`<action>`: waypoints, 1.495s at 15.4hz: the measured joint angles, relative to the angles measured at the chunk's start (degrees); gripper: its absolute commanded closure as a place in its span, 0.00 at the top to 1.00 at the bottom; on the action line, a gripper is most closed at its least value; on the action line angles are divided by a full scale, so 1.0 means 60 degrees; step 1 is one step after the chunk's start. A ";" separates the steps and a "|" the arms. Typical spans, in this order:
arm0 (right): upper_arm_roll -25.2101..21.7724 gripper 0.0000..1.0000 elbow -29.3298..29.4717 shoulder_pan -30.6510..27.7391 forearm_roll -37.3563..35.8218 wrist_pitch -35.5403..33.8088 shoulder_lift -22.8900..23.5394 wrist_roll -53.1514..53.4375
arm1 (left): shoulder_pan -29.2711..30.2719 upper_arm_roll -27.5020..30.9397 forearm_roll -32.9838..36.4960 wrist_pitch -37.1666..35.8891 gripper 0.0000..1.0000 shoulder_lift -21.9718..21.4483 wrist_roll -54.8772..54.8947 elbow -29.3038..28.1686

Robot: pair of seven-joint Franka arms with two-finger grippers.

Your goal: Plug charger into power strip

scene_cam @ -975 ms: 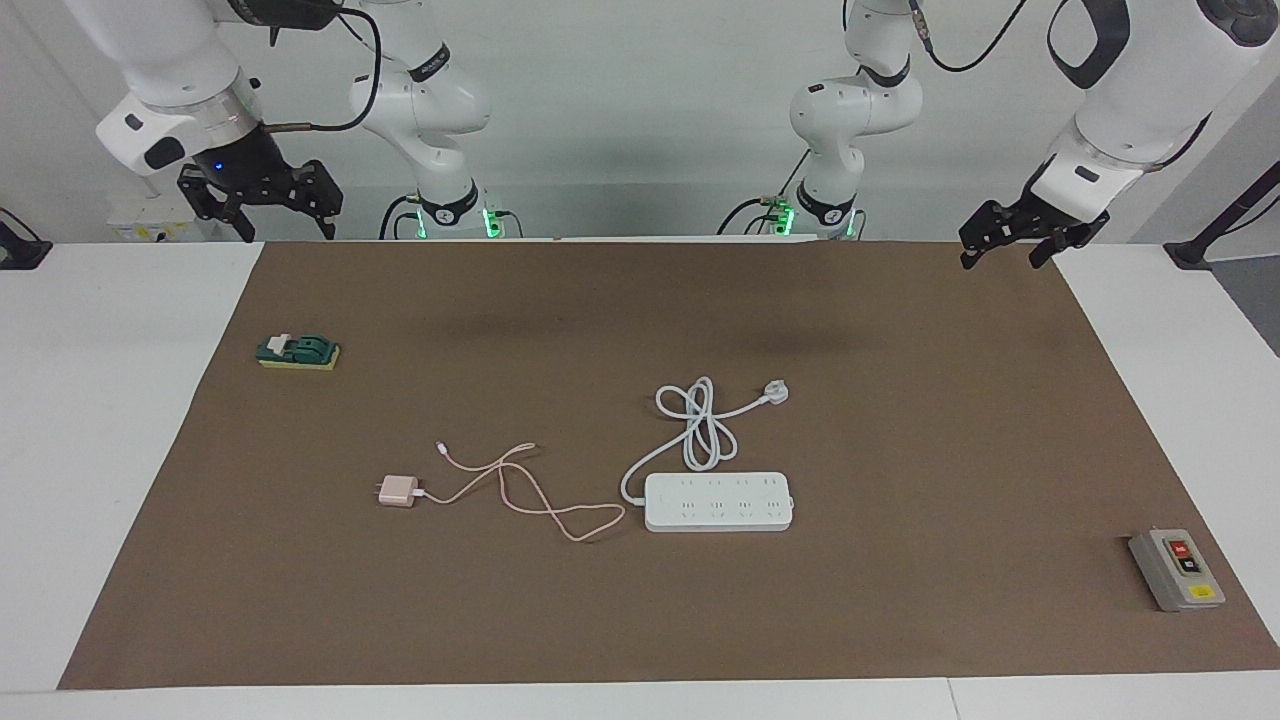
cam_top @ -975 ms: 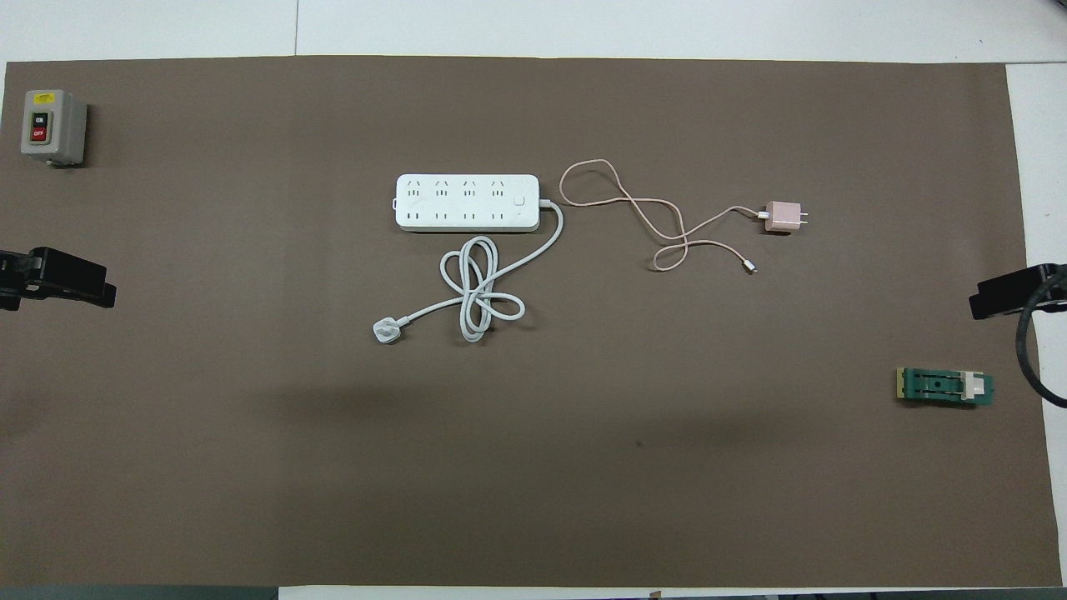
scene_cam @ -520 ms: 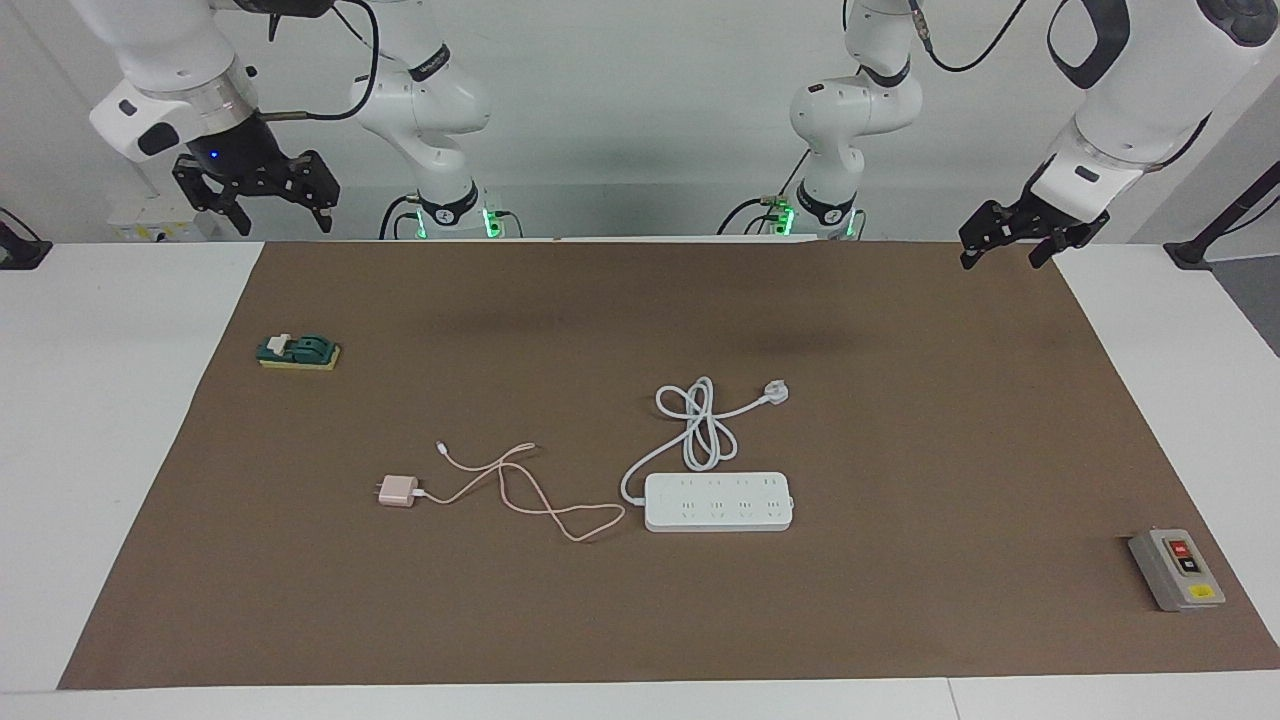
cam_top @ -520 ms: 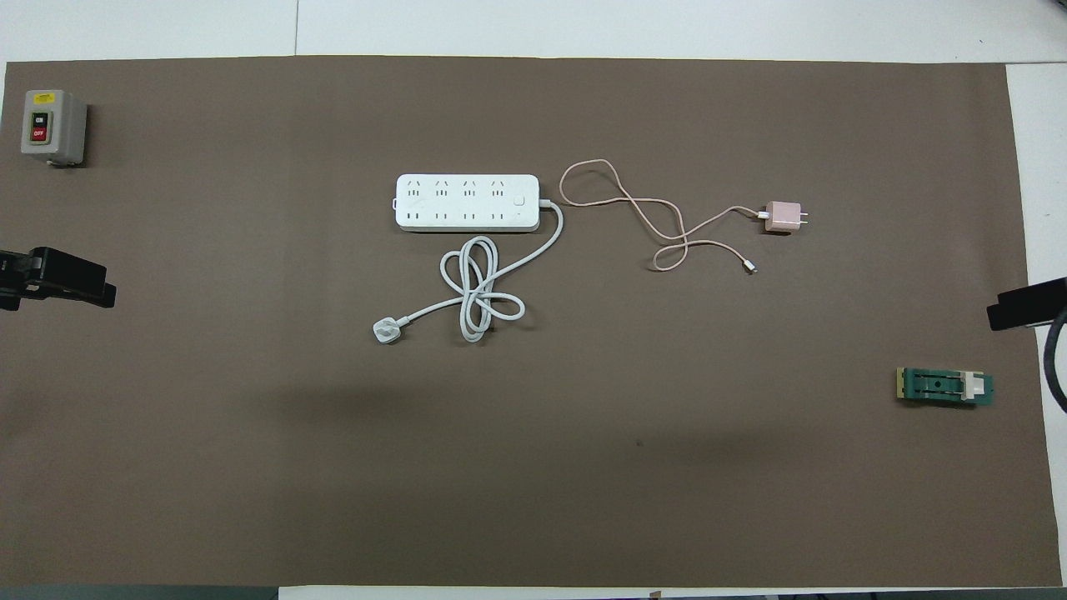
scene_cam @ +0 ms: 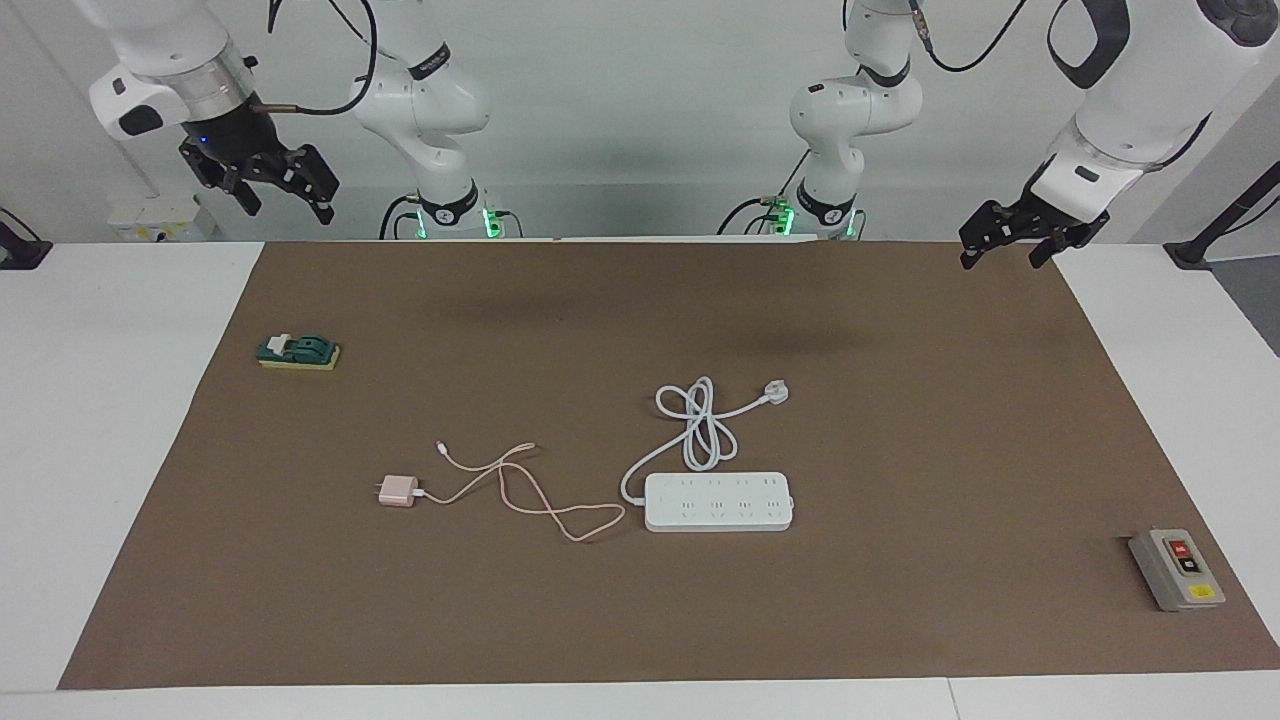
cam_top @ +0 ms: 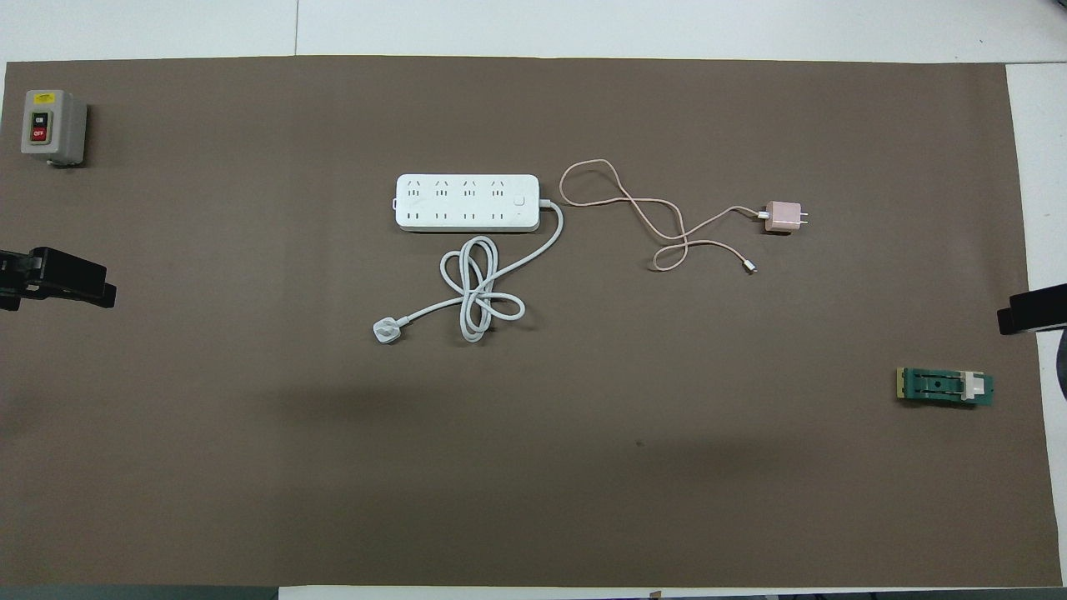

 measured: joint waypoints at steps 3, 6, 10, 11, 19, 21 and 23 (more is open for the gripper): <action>-0.0021 1.00 -0.0375 -0.0570 0.1058 0.0391 0.0474 0.2198 | 0.0000 0.0000 0.0000 0.0000 1.00 0.0000 0.0000 0.0000; -0.0030 1.00 -0.0698 -0.1119 0.2265 0.0986 0.1211 0.4176 | 0.0000 0.0000 0.0000 0.0000 1.00 0.0000 0.0000 0.0000; -0.0046 1.00 -0.0823 -0.1691 0.3542 0.2280 0.2713 0.5496 | 0.0000 0.0000 0.0000 0.0000 1.00 0.0000 0.0000 0.0000; -0.0043 1.00 -0.0829 -0.1703 0.3795 0.2547 0.3050 0.5711 | 0.0000 0.0000 0.0000 0.0000 1.00 0.0000 0.0000 0.0000; 0.0013 1.00 -0.0654 -0.1676 0.5411 0.3690 0.5097 0.6187 | 0.0000 0.0000 0.0000 0.0000 1.00 0.0000 0.0000 0.0000; 0.0032 1.00 -0.0508 -0.1584 0.5651 0.4113 0.5418 0.6140 | 0.0000 0.0000 0.0000 0.0000 1.00 0.0000 0.0000 0.0000; 0.0065 1.00 -0.0443 -0.1501 0.5718 0.4452 0.5624 0.5949 | 0.0000 0.0000 0.0000 0.0000 1.00 0.0000 0.0000 0.0000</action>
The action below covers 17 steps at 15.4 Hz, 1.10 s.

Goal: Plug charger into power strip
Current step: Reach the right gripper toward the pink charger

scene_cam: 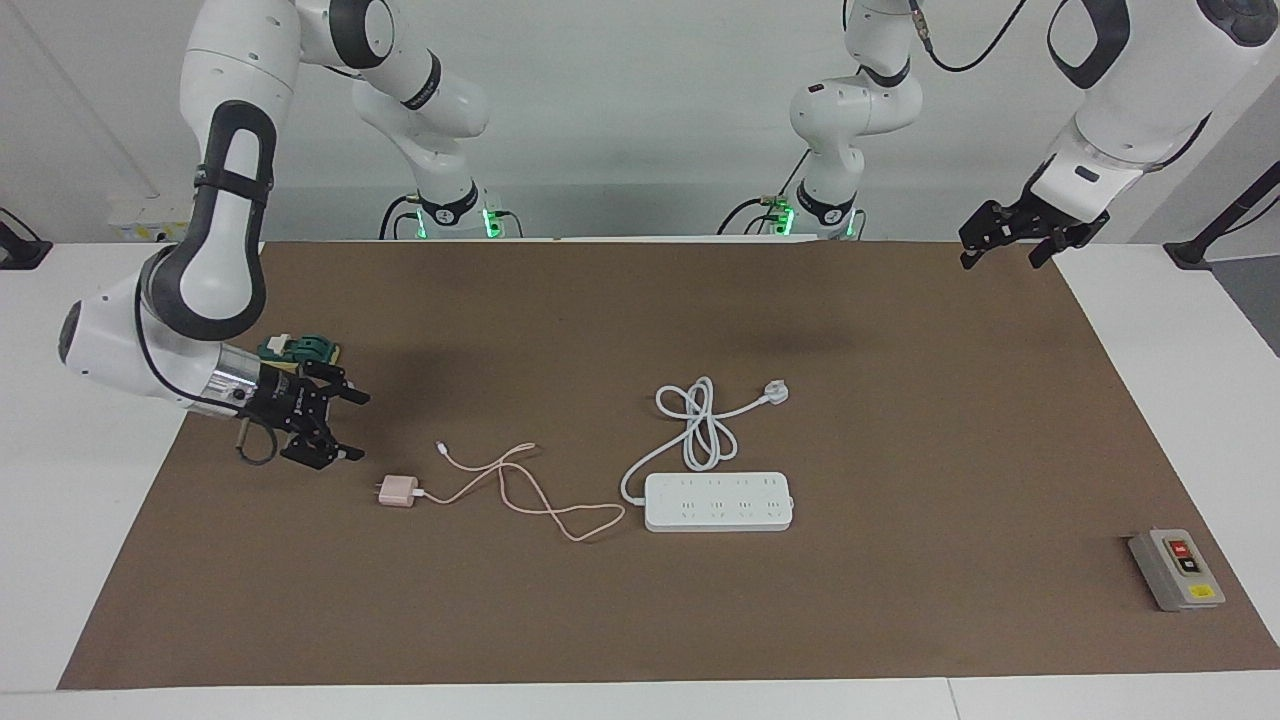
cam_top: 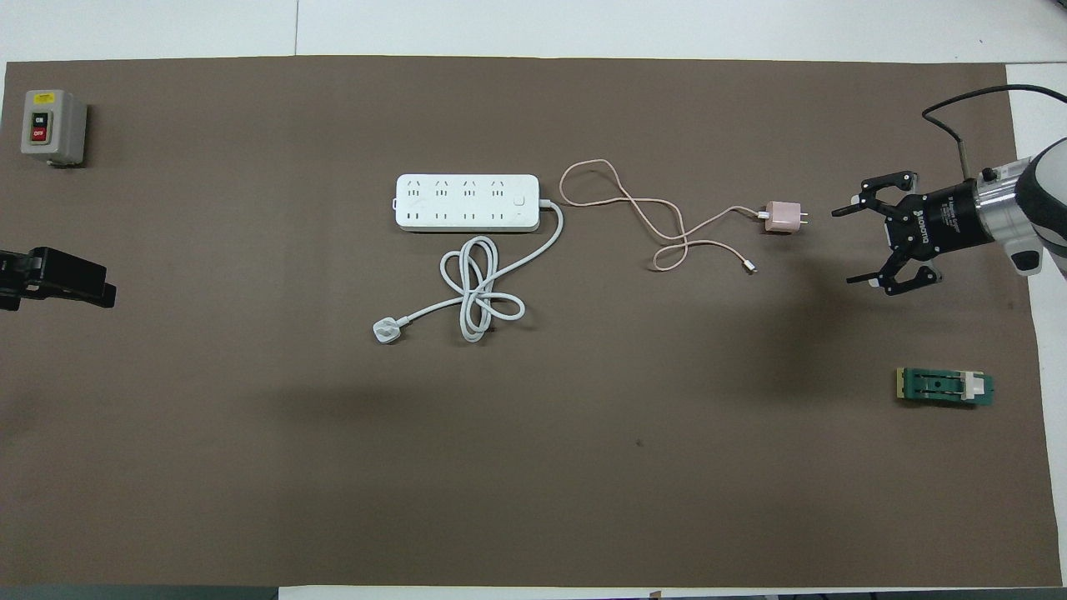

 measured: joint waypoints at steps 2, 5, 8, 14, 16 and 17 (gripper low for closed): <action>0.0038 1.00 0.0090 0.0078 0.0081 0.0331 0.0174 -0.0138 | 0.0000 0.0000 0.0000 0.0000 1.00 0.0000 0.0000 0.0000; 0.0044 1.00 0.0311 0.0200 0.0149 0.0514 0.0450 -0.0153 | 0.0000 0.0000 0.0000 0.0000 1.00 0.0000 0.0000 0.0000; 0.0045 1.00 0.0400 0.0264 0.0318 0.0572 0.0744 -0.0155 | 0.0000 0.0000 0.0000 0.0000 1.00 0.0000 0.0000 0.0000; 0.0039 1.00 0.0738 0.0258 0.0430 0.0596 0.1390 -0.0448 | 0.0000 0.0000 0.0000 0.0000 1.00 0.0000 0.0000 0.0000; 0.0053 1.00 0.0750 0.0283 0.0564 0.0596 0.1437 -0.0450 | 0.0000 0.0000 0.0000 0.0000 1.00 0.0000 0.0000 0.0000; 0.0054 1.00 0.0756 0.0304 0.0599 0.0601 0.1452 -0.0450 | 0.0000 0.0000 0.0000 0.0000 1.00 0.0000 0.0000 0.0000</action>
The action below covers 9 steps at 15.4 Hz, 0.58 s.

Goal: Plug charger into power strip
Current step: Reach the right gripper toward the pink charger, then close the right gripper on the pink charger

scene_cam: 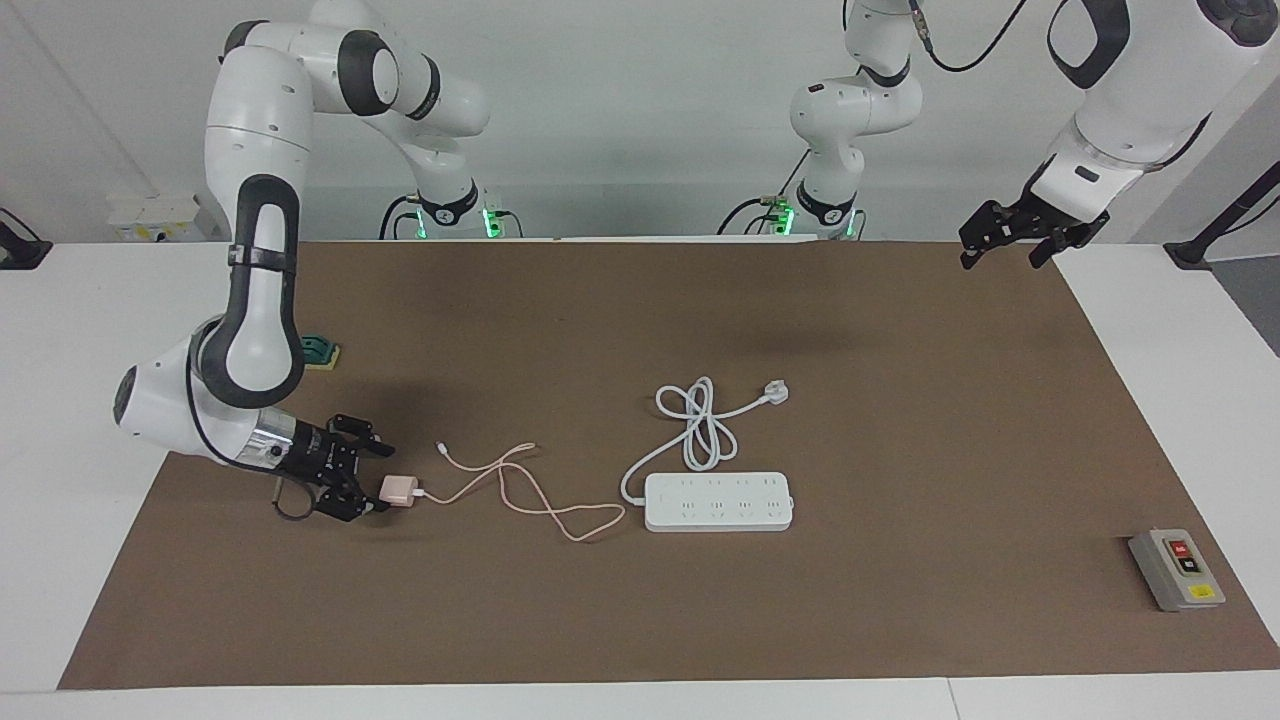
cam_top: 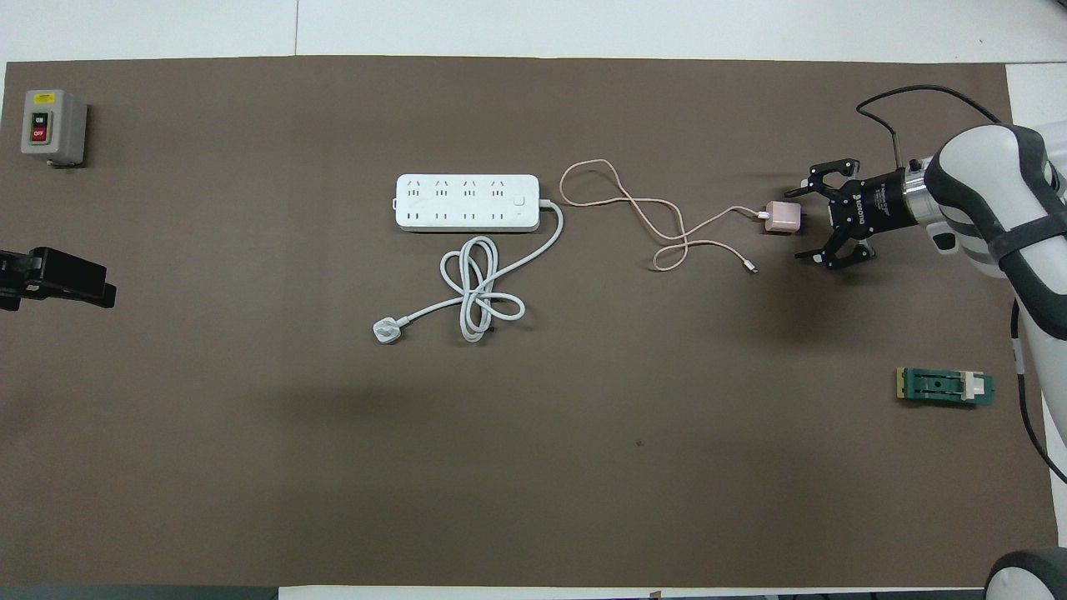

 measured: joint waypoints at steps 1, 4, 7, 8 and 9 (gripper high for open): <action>0.0001 1.00 0.0003 0.0033 0.0006 0.0033 0.0016 0.0000 | 0.0000 0.0000 0.0000 0.0000 1.00 0.0000 0.0000 0.0000; 0.0002 1.00 0.0003 0.0137 0.0007 0.0221 0.0108 0.0000 | 0.0000 0.0000 0.0000 0.0000 1.00 0.0000 0.0000 0.0000; 0.0004 1.00 0.0006 0.0142 0.0016 0.0252 0.0149 0.0000 | 0.0000 0.0000 0.0000 0.0000 1.00 0.0000 0.0000 0.0000; 0.0004 1.00 0.0006 0.0141 0.0017 0.0252 0.0149 0.0000 | 0.0000 0.0000 0.0000 0.0000 1.00 0.0000 0.0000 0.0000; 0.0004 1.00 0.0006 0.0140 0.0017 0.0252 0.0149 0.0000 | 0.0000 0.0000 0.0000 0.0000 1.00 0.0000 0.0000 0.0000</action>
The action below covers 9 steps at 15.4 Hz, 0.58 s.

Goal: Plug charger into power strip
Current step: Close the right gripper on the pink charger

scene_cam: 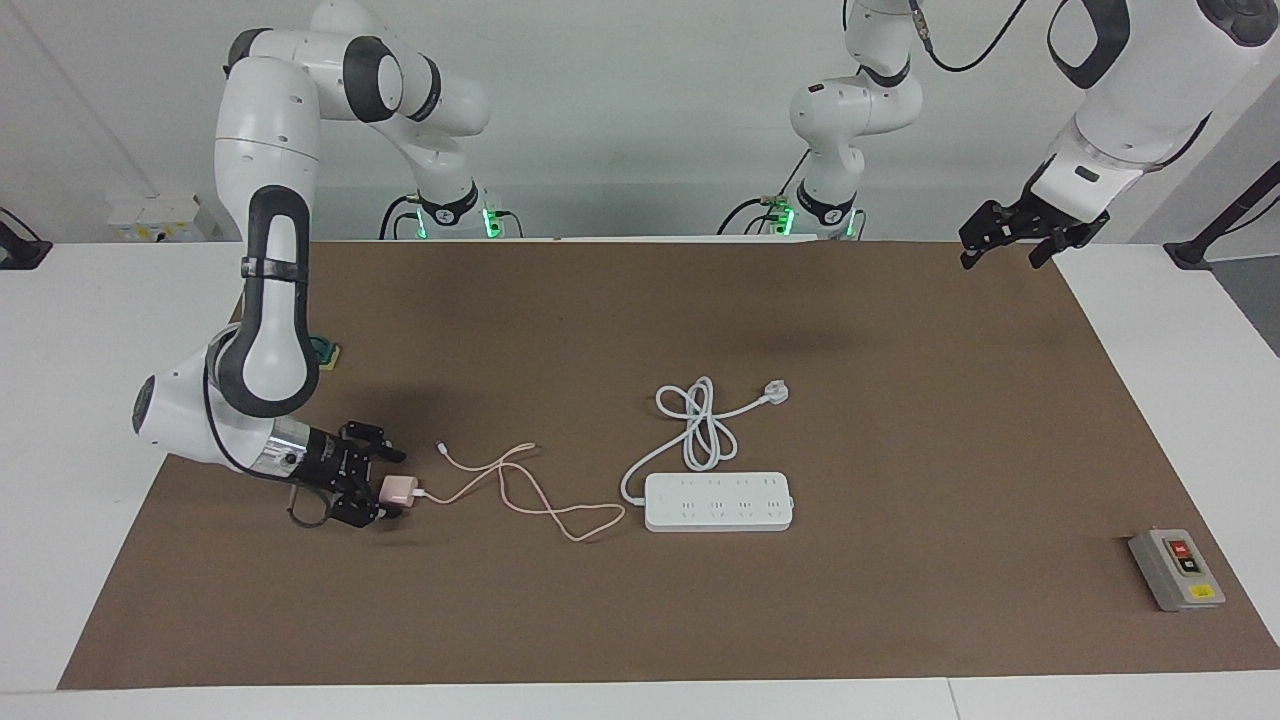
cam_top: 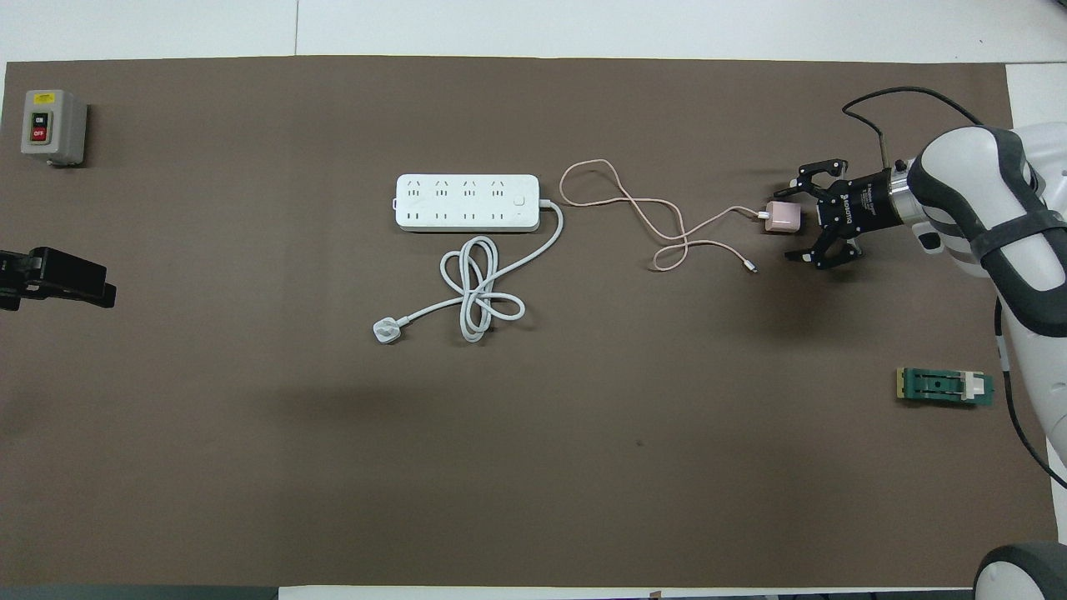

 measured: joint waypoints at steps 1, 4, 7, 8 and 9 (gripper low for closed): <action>0.0000 0.98 0.0000 0.0000 0.0000 0.0000 0.0000 -0.0001 | 0.0000 0.0000 0.0000 0.0000 1.00 0.0000 0.0000 0.0000; -0.0001 0.65 0.0000 -0.0007 0.0006 -0.0002 -0.0004 -0.0176 | 0.0000 0.0000 0.0000 0.0000 1.00 0.0000 0.0000 0.0000; -0.0001 0.30 -0.0013 -0.0048 0.0048 0.0077 -0.0011 -0.0523 | 0.0000 0.0000 0.0000 0.0000 1.00 0.0000 0.0000 0.0000; 0.0017 0.04 -0.0015 -0.0046 0.0116 0.0244 -0.0014 -0.0715 | 0.0000 0.0000 0.0000 0.0000 1.00 0.0000 0.0000 0.0000; 0.0028 0.00 -0.0033 -0.0046 0.0147 0.0313 -0.0030 -0.0858 | 0.0000 0.0000 0.0000 0.0000 1.00 0.0000 0.0000 0.0000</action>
